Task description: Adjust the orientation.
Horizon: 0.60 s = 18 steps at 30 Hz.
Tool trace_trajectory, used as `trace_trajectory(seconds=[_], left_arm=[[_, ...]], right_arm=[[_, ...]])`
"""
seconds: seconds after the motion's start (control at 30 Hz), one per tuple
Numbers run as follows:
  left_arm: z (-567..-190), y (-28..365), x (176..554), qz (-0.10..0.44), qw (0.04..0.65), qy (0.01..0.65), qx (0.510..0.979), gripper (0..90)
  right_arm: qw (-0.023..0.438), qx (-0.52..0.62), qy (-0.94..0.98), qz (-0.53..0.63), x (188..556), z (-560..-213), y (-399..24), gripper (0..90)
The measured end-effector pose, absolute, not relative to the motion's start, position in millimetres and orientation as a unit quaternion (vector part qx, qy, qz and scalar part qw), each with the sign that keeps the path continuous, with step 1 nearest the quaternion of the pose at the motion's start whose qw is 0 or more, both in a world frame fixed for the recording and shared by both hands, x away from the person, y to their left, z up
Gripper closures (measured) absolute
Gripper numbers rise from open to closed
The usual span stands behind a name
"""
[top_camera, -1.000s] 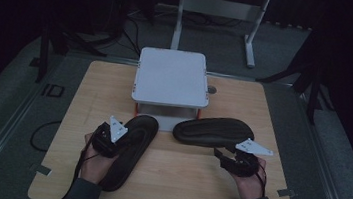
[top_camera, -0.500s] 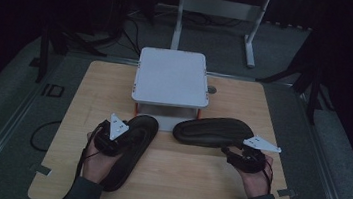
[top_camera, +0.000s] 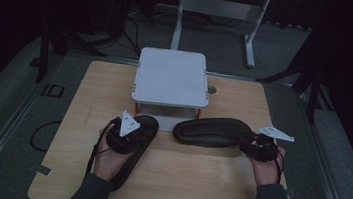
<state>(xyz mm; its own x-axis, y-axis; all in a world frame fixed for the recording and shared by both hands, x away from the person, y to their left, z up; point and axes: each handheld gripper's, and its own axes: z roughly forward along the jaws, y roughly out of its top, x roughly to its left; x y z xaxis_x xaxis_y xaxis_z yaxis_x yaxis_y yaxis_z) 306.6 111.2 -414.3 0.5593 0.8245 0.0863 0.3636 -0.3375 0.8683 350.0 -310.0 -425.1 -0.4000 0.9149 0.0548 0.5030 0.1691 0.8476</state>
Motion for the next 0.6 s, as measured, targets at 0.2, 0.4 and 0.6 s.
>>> trace_trajectory(seconds=[0.2,0.4,0.6], left_arm=[[-414.3,96.8,314.8,0.261,0.430,0.381,0.775,41.3],[-415.9,81.7,324.3,0.248,0.439,0.376,0.777,40.9],[-422.7,63.9,332.0,0.227,0.434,0.375,0.787,40.4]], right_arm=[[0.243,0.501,0.729,0.398,367.3,-433.5,-309.4,37.2],[0.239,0.508,0.738,0.375,377.4,-443.3,-306.7,33.0],[0.234,0.510,0.737,0.377,374.2,-448.8,-308.0,32.9]])
